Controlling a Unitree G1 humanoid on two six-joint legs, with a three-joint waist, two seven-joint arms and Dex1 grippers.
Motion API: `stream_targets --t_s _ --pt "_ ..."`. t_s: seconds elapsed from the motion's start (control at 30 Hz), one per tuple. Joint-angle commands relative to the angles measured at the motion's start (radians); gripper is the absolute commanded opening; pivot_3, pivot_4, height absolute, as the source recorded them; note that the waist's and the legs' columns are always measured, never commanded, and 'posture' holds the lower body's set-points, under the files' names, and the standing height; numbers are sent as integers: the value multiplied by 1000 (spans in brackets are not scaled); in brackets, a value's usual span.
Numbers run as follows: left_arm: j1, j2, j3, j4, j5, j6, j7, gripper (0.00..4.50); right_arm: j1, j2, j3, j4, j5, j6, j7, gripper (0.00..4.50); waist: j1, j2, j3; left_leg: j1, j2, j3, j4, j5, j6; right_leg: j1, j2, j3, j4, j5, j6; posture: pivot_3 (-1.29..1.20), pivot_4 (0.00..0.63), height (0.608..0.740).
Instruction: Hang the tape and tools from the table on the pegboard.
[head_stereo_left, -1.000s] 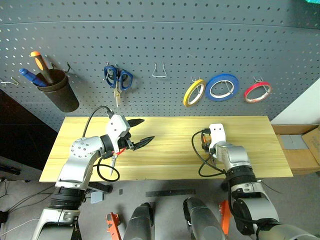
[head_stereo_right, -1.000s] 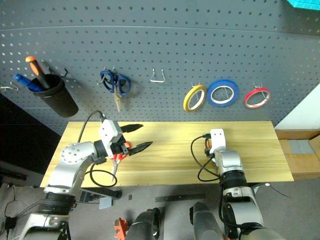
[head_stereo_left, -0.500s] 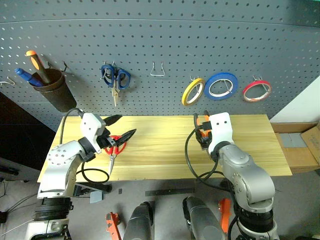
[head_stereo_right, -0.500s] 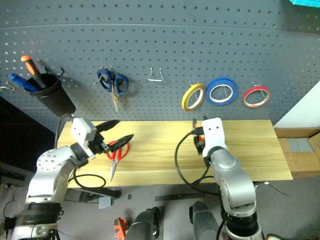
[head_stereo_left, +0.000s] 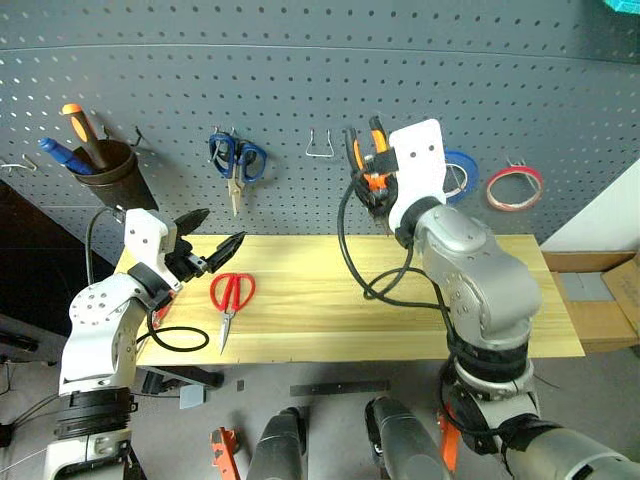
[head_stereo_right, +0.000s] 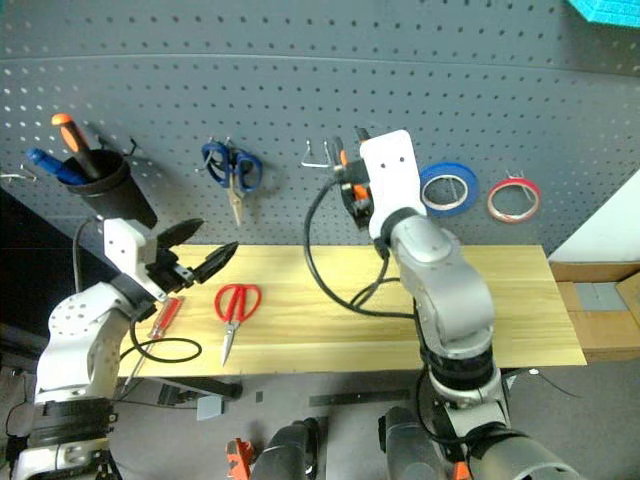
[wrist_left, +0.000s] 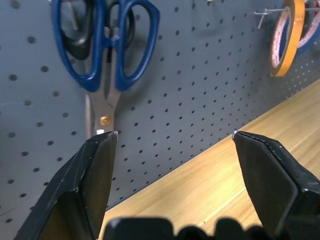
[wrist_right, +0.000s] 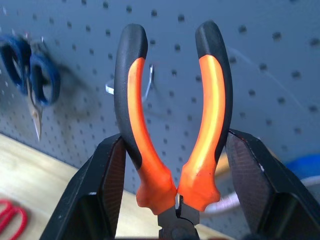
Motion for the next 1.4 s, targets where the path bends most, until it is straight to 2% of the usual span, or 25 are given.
stream_targets --t_s 0.03,0.27,0.4,0.83,1.13,1.4 --pt "20 -7 21 -104 -26 4 27 3976 -149 72 -55 139 39 -155 -19 2527 2 0 -7 0 0 1 0 0 0 0 0 0 0 1 -1 -10 105 740" --pt "26 -23 4 -146 -37 24 38 3976 -309 143 -99 394 55 -380 -66 2527 17 -1 -43 1 -1 0 -2 2 -3 -1 2 -1 0 2 -2 -3 94 740" --pt "1 -25 -3 -130 -34 24 36 3976 -368 157 -88 540 40 -558 -88 2527 23 -4 -49 2 -2 0 0 2 -3 1 2 -2 0 2 -3 -3 94 740" --pt "-89 -63 -62 -85 -9 3 42 3976 -413 154 -40 991 -49 -1098 -113 2527 30 -4 -49 4 -2 1 -2 2 -3 2 4 -1 1 3 -3 33 107 740" --pt "-147 -90 -86 -60 3 -2 54 3976 -469 144 -57 1258 -50 -1334 -111 2527 40 -4 -49 5 -2 1 -2 2 -3 1 4 -1 1 3 -3 68 129 740" --pt "-162 -98 -87 -56 2 2 57 3976 -516 128 -81 1348 -45 -1405 -121 2527 54 -4 -48 5 -2 1 -2 2 -3 2 5 -1 1 3 -3 78 140 740"
